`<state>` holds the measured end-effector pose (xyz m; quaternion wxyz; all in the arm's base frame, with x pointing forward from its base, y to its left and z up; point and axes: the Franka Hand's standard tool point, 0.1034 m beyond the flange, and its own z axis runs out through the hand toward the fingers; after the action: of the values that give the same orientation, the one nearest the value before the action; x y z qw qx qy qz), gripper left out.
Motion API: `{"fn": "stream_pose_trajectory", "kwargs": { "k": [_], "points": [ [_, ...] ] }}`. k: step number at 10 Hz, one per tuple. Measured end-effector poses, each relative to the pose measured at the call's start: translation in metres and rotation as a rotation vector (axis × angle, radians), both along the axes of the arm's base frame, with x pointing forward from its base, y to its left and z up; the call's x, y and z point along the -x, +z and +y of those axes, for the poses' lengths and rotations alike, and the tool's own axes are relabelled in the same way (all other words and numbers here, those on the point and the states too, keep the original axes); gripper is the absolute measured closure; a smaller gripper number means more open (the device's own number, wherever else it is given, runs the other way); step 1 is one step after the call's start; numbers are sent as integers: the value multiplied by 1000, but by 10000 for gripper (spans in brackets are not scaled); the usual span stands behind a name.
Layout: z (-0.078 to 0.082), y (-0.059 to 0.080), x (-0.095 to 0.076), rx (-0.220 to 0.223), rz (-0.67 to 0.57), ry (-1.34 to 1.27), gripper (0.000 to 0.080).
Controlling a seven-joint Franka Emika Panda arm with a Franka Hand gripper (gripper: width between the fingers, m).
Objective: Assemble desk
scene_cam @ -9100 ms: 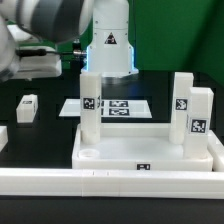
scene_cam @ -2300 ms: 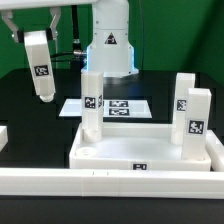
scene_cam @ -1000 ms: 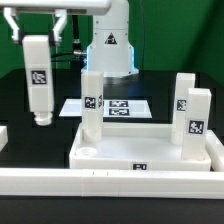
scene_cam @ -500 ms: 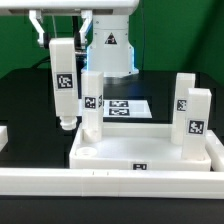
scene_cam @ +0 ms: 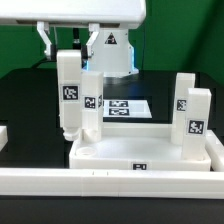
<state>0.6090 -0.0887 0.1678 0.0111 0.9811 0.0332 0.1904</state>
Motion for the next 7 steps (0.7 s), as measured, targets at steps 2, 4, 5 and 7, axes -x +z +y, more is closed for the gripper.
{"fn": "stream_pose_trajectory", "kwargs": {
  "k": [2,4,5,7],
  "points": [
    [-2,-1,1,1,3,-3,507],
    [0,-2,1,1,3,-4,507],
    [6,-5,0,7,-5,-4,507],
    [13,-11,1,22,-13,7,507]
  ]
}}
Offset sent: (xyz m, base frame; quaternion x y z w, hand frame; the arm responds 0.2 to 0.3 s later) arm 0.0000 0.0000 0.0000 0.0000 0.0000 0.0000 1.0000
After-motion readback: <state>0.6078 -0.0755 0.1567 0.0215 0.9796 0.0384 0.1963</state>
